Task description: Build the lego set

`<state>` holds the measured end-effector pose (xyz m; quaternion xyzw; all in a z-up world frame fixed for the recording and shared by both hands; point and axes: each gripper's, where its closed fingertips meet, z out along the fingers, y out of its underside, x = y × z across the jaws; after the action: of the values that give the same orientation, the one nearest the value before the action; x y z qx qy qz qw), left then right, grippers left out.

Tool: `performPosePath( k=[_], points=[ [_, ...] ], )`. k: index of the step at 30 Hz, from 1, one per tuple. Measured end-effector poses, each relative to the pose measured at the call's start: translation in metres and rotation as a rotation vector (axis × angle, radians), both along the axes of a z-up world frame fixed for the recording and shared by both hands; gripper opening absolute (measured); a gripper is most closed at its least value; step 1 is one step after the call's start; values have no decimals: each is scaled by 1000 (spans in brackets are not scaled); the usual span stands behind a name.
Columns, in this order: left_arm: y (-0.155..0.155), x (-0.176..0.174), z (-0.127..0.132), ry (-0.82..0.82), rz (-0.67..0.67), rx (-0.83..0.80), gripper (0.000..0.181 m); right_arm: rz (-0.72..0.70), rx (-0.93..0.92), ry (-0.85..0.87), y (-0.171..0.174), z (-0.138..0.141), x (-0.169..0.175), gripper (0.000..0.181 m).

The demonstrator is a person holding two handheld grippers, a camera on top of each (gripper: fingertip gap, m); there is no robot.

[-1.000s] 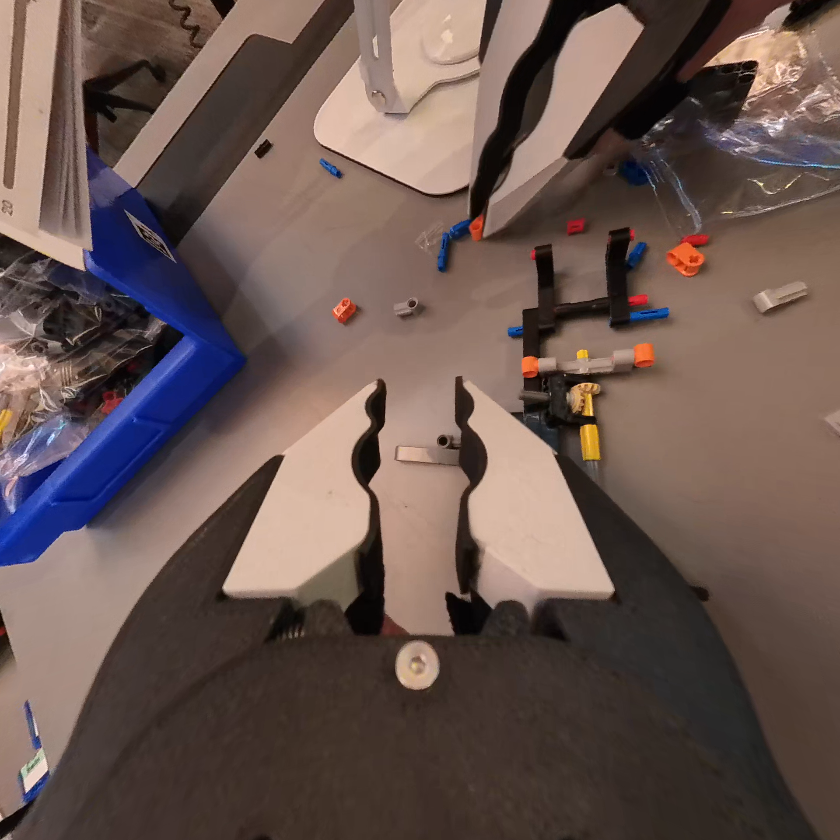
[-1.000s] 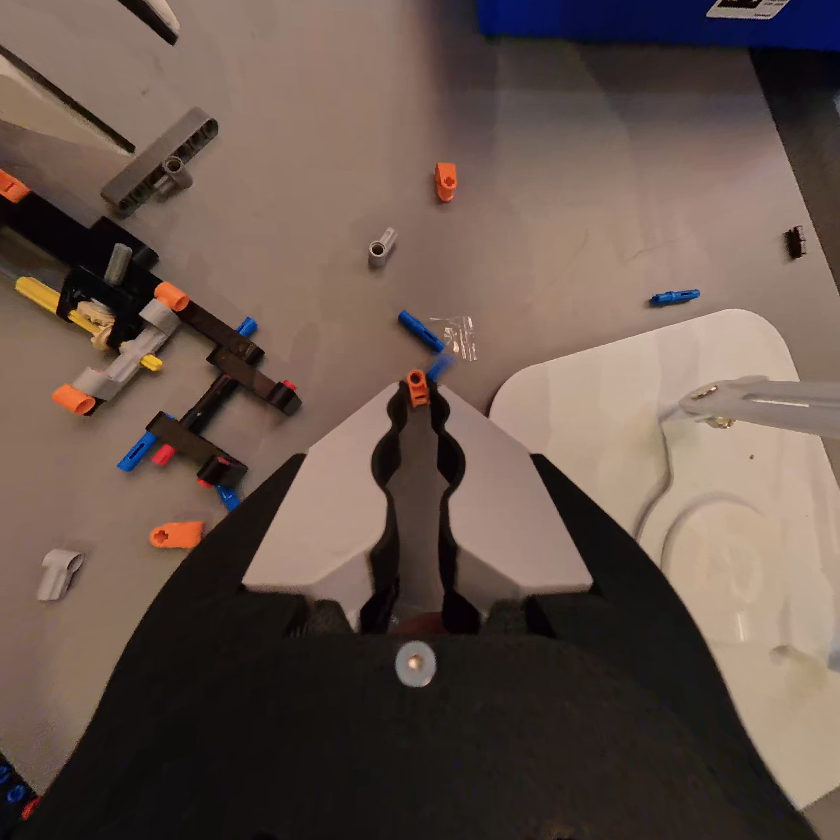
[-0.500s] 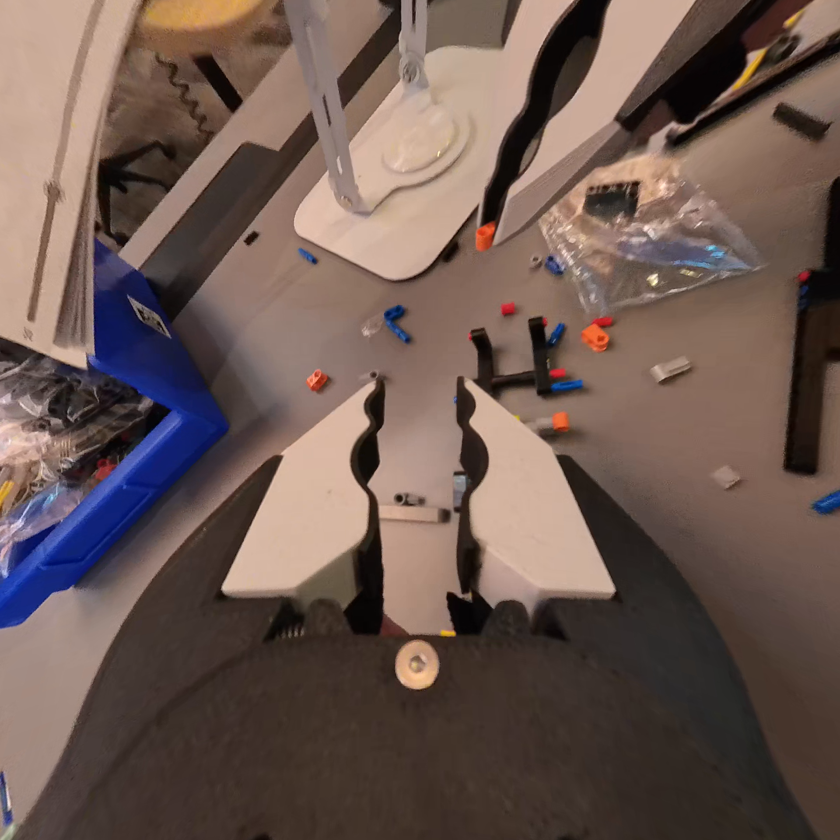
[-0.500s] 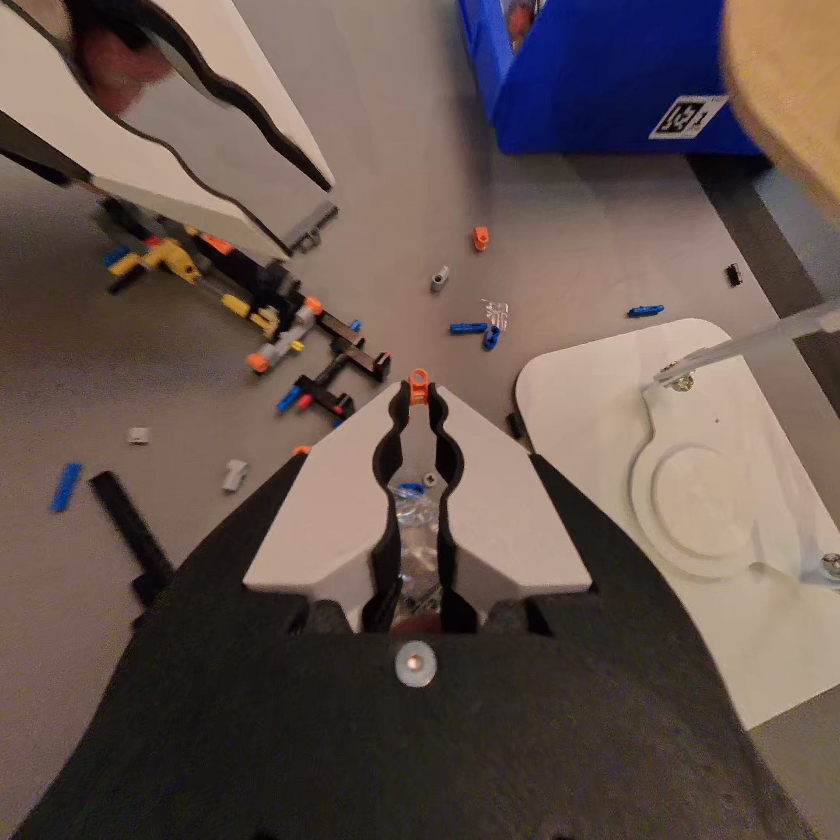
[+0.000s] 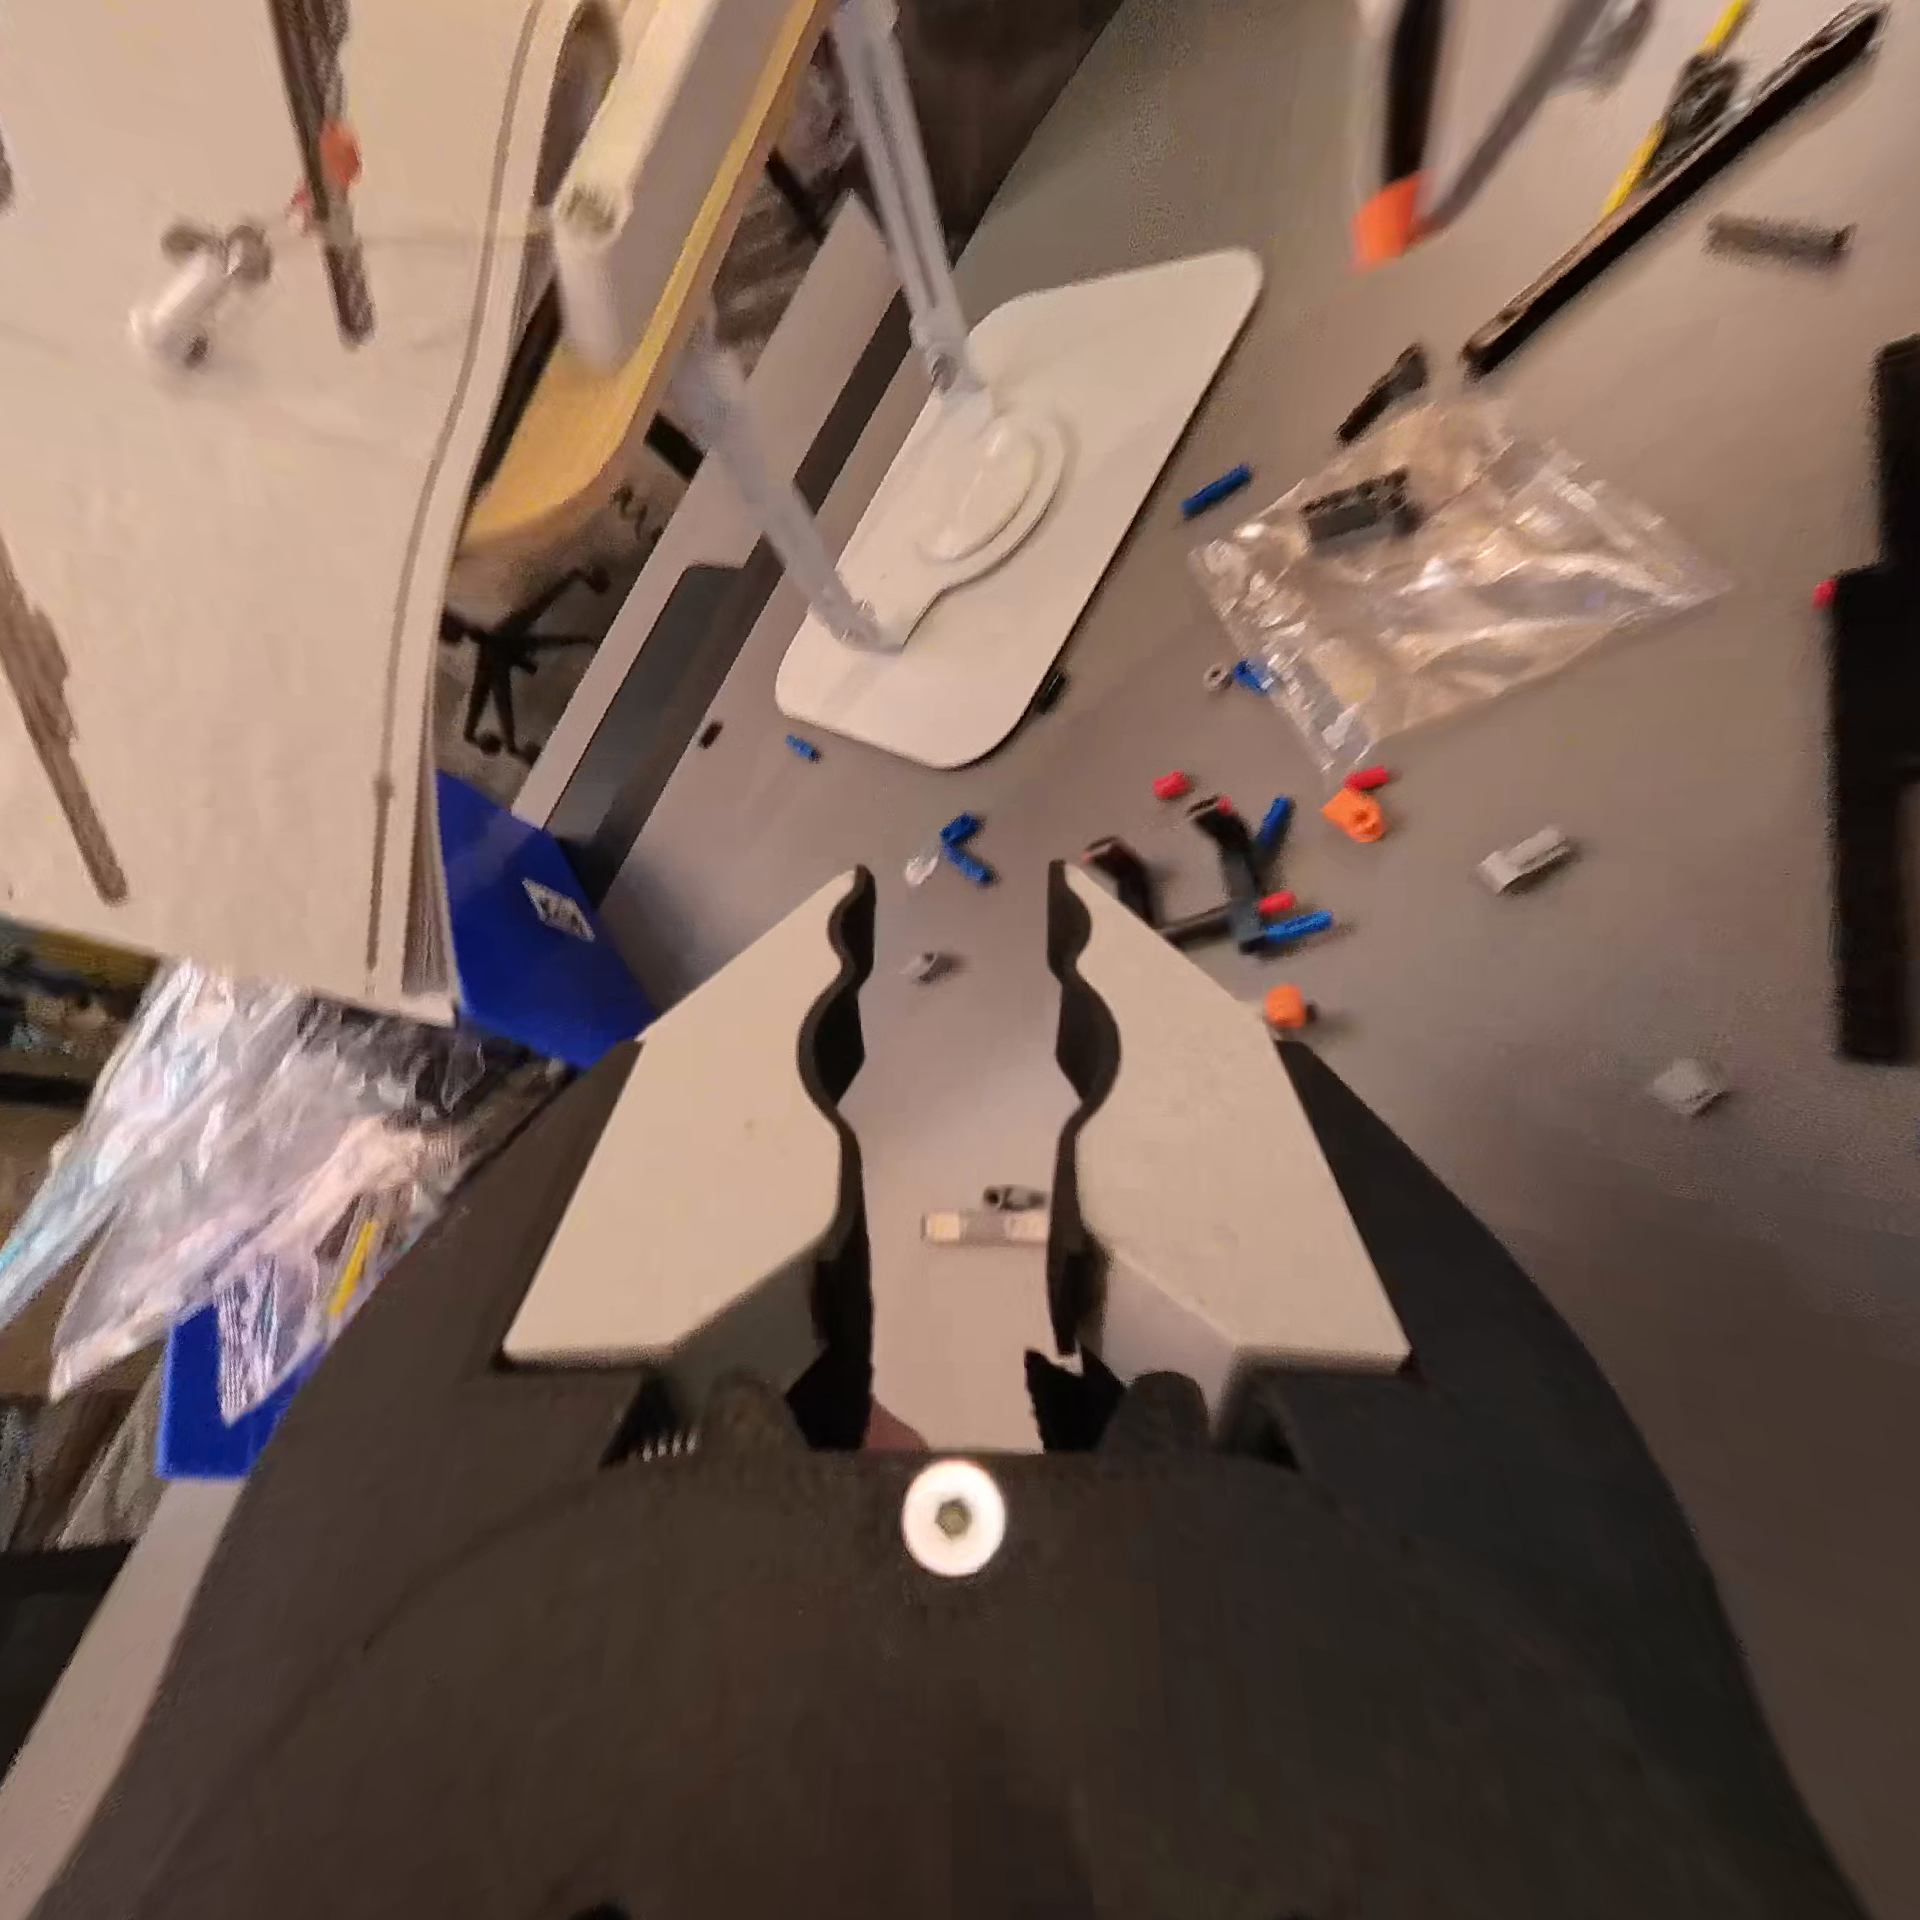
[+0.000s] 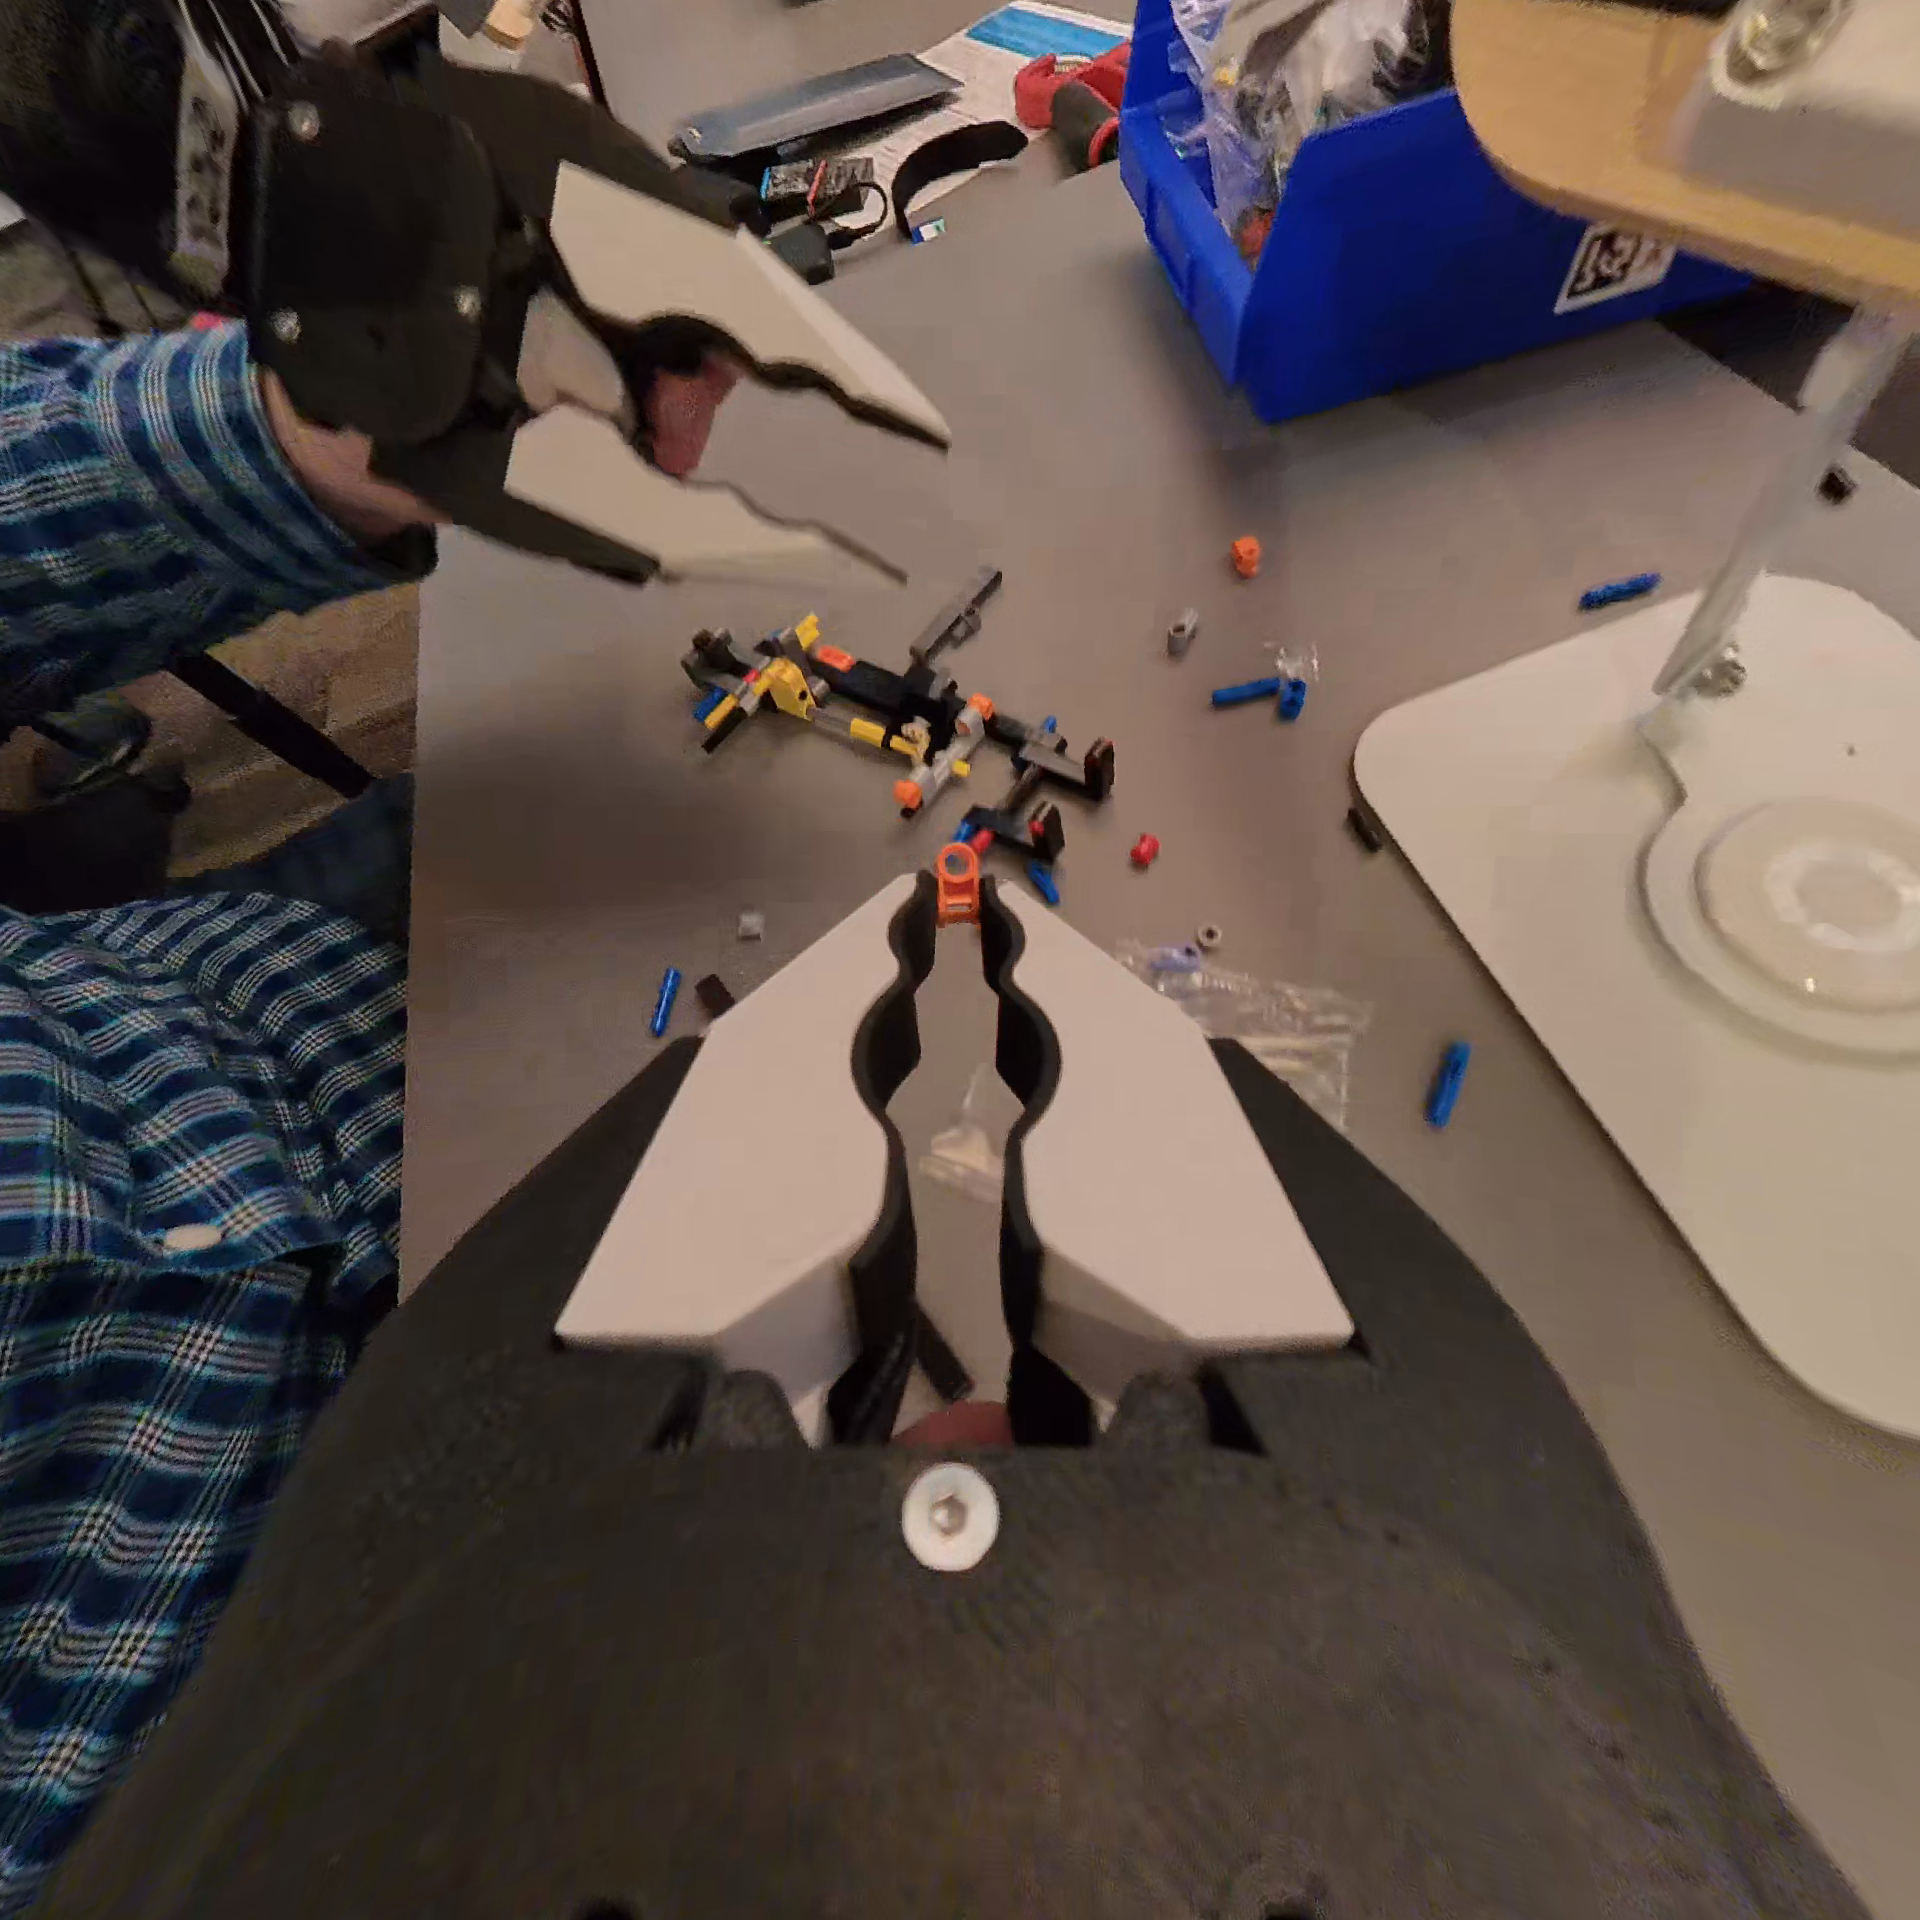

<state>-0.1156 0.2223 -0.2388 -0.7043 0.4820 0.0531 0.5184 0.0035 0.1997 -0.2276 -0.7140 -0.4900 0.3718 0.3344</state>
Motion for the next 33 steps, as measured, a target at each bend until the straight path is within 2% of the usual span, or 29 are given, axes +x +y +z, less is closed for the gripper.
performPosePath(
  k=[4,8,12,14,21,26,33],
  points=[
    [24,-45,-21,67,89,-62,31,-38,-7,-11,-6,-9,21,6],
    [47,-56,-33,90,86,-113,31,-73,-16,-21,-10,-15,38,6],
    [44,-22,-36,39,-45,-195,28,-102,-21,-18,-13,-17,52,6],
    [40,-4,-43,78,-110,-223,26,-111,-22,-21,-15,-19,58,6],
    [31,38,-55,97,-234,-342,29,-174,-12,-77,-14,-35,86,6],
    [20,39,-79,178,-256,-419,41,-235,-19,-71,-12,-38,112,6],
    [14,22,-90,187,-210,-473,34,-253,-26,-67,-17,-45,126,6]
  ],
)
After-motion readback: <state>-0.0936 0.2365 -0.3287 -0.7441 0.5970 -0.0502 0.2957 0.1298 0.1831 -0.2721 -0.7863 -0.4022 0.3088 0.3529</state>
